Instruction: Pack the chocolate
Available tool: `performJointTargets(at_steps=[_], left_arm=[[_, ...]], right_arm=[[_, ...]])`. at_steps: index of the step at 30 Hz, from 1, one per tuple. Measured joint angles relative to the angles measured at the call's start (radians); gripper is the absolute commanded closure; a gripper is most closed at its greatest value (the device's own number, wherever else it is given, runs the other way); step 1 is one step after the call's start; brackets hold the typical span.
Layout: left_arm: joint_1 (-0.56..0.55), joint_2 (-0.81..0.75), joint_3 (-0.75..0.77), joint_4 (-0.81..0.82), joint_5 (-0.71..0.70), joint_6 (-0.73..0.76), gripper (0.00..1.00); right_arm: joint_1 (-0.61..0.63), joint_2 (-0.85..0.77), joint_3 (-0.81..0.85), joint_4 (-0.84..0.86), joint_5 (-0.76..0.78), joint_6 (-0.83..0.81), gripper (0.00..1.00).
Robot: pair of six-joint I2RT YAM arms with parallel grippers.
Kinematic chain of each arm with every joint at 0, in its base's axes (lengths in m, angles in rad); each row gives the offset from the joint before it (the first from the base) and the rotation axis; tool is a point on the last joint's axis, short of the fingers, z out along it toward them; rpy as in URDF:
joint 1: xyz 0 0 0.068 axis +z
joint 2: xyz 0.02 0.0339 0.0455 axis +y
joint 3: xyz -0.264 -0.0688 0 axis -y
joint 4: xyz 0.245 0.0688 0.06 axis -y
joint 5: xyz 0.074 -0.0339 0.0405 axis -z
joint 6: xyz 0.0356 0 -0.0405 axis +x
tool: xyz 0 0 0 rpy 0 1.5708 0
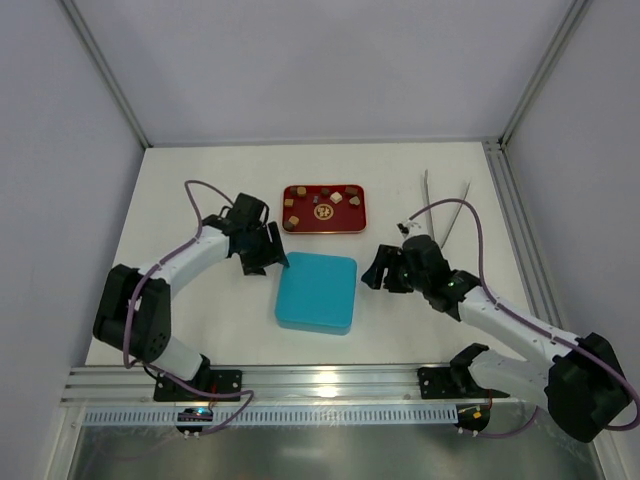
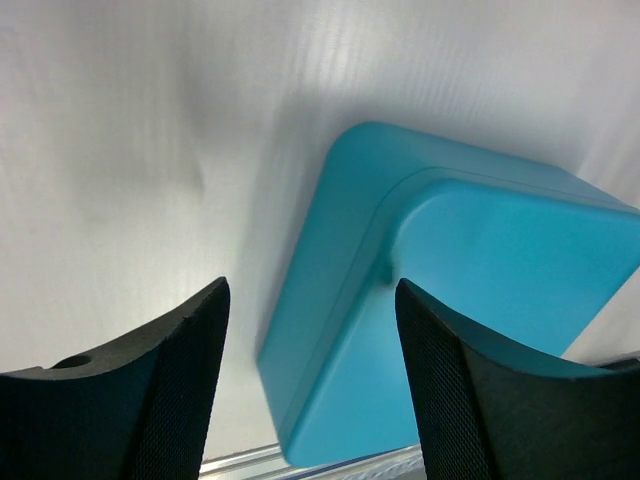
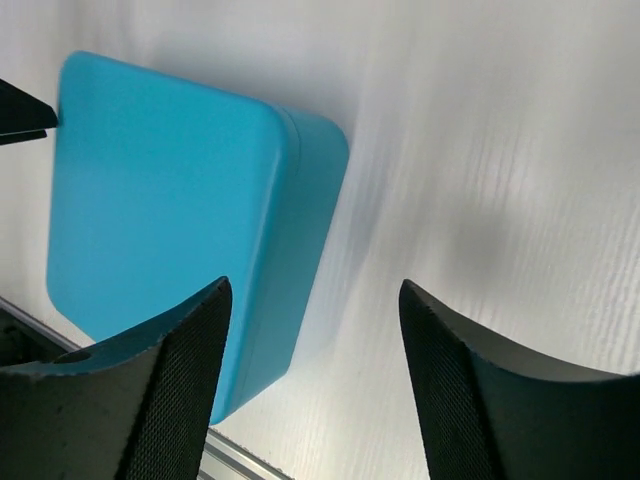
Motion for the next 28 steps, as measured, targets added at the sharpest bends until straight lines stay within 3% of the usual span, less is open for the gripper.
performJointTargets(at_steps=[4,5,7,14,20,28], left_arm=[[0.021,-0.043,0.072,-0.113,-0.065,0.069,0.29],[0.023,-0.065,0.095,-0.137,-0.074,0.082,0.28],[0.024,-0.118,0.131,-0.159,-0.085,0.106,0.27],[0.024,-0.374,0.165,-0.198,-0.079,0.17,0.17],[0.024,-0.574,0.139,-0.212,-0.078,0.204,0.14],[0.024,-0.641,0.116,-0.244,-0.078,0.229,0.13]], right_arm=[[-0.034,-0.074,0.093,-0.086,-0.014,-0.056,0.2],[-0.039,-0.093,0.12,-0.102,-0.016,-0.07,0.05],[-0.044,-0.124,0.179,-0.138,-0.019,-0.095,0.0],[-0.053,-0.22,0.362,-0.243,-0.01,-0.165,0.0],[-0.054,-0.286,0.431,-0.332,0.057,-0.188,0.0],[-0.054,-0.316,0.423,-0.409,0.115,-0.192,0.0]])
